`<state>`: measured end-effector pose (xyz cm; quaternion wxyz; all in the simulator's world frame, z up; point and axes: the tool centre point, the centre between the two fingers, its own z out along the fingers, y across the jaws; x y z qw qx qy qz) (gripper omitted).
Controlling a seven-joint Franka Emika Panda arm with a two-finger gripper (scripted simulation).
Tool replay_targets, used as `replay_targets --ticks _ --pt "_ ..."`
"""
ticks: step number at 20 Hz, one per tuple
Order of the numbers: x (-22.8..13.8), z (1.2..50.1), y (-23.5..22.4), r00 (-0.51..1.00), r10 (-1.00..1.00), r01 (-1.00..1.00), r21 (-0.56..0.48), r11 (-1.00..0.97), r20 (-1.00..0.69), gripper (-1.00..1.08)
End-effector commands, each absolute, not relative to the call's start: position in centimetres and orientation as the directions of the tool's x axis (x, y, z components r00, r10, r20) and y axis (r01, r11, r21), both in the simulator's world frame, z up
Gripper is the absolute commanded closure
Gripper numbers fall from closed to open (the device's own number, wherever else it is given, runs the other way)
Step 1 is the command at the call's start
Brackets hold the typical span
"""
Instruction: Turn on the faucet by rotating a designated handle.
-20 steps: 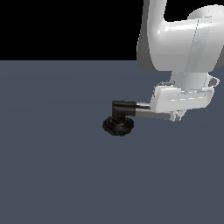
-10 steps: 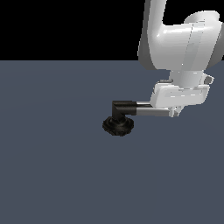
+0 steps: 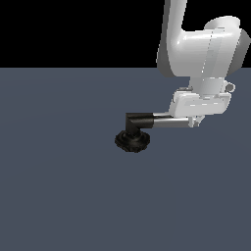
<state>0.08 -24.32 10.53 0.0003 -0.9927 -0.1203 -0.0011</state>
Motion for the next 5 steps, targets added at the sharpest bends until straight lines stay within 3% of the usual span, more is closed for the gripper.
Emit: replay_targets --ticks 1,5 --pt "0.86 10.17 -24.57 0.97 0.242 0.242 0.0 -0.97 0.001 1.08" --pt "1.62 10.14 -24.96 0.97 0.242 0.242 0.0 -0.97 0.0 1.08"
